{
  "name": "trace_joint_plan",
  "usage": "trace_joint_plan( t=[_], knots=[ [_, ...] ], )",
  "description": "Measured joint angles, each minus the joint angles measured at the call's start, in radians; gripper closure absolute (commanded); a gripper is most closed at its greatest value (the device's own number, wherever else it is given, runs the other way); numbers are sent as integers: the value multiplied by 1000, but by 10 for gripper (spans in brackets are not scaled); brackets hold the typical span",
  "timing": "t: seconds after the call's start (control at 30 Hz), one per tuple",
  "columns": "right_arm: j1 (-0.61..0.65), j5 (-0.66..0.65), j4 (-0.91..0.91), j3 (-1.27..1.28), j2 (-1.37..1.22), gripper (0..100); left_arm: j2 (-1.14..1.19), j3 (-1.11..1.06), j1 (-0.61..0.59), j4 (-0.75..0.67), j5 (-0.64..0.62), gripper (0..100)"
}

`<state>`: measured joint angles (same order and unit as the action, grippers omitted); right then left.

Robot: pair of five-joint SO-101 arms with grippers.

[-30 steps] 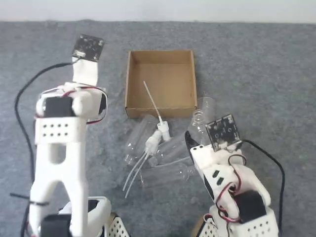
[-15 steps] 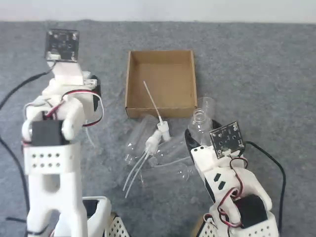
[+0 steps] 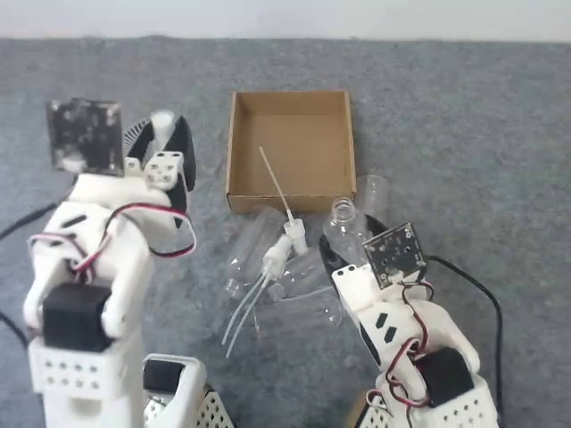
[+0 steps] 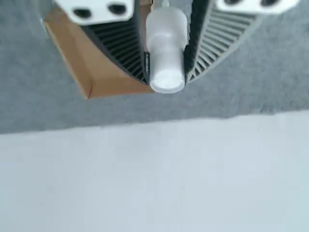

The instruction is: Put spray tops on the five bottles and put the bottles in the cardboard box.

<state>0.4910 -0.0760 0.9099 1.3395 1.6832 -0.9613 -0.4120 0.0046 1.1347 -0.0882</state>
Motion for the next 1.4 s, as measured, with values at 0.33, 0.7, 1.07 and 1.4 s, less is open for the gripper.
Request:
trace_joint_plan(
  t=[0.33,0.7,1.07,1.4],
  knots=[
    [9,0,-71,0,0,955,-124,0,9,-55,-52,988],
    [84,0,-110,2,0,955,-233,-14,75,-98,-184,988],
    [199,0,-110,2,0,955,-362,-238,236,-339,-190,988],
    [204,-32,-110,61,0,955,-402,-242,253,-361,-190,988]
  ],
)
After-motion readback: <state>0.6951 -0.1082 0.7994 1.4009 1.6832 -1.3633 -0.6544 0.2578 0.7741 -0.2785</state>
